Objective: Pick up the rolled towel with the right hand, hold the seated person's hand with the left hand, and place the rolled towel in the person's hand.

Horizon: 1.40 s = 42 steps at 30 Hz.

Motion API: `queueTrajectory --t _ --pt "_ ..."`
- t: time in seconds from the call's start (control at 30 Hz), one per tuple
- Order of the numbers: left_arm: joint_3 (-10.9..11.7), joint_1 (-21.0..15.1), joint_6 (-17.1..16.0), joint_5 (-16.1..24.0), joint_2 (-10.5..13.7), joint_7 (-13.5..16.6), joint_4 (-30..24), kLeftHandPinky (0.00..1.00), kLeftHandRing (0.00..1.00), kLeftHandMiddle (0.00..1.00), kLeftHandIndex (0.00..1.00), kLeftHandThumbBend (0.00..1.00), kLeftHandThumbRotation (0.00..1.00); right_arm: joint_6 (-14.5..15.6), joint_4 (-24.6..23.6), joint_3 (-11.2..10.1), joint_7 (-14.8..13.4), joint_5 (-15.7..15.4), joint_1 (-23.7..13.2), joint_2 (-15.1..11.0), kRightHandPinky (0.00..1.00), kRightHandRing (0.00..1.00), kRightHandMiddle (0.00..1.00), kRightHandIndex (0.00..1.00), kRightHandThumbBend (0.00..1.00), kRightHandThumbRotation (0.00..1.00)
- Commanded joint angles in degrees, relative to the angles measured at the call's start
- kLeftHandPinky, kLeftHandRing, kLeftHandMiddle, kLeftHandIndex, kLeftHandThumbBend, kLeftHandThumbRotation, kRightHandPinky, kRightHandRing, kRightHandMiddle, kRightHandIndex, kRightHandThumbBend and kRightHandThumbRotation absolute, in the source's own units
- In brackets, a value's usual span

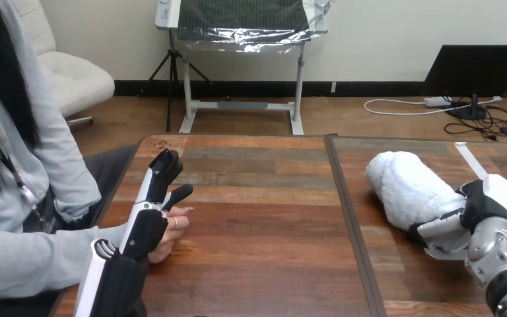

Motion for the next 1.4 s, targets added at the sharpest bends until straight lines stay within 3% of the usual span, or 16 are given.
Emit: queueTrajectory --t 0.0,0.13,0.6,1.0,1.37 --pt "0.48 -2.2 -1.2 -0.08 0.04 -0.02 -1.99 0.87 0.96 0.99 0.98 1.0 0.78 -1.39 -0.73 -0.96 -1.07 0.73 -0.02 0.77 0.4 0.54 0.59 0.52 0.86 0.0" --pt "0.59 -2.36 -1.32 0.1 -0.14 0.06 -1.75 0.87 0.96 0.99 0.98 1.0 0.78 -4.23 -0.94 -1.52 -2.44 1.08 0.39 0.5 0.43 0.55 0.59 0.52 0.86 0.0" --pt "0.02 -2.53 -0.19 -0.74 -0.05 -0.1 -1.18 0.86 0.96 0.98 0.97 1.0 0.77 -9.58 -1.31 -3.3 -5.92 2.57 0.47 0.79 0.51 0.59 0.6 0.49 0.88 0.0" --pt "2.8 -2.2 2.32 3.53 -0.75 0.73 -2.22 0.84 0.95 0.98 0.97 1.0 0.82 -13.73 -1.58 -5.59 -6.96 4.68 0.34 1.37 0.5 0.52 0.54 0.48 0.9 0.0" --pt "4.6 -1.3 6.16 7.23 0.27 0.97 -4.14 0.87 0.95 0.97 0.96 1.0 0.8 -20.67 -2.17 -7.17 -7.59 6.38 1.09 2.37 0.48 0.49 0.51 0.48 0.87 0.0"
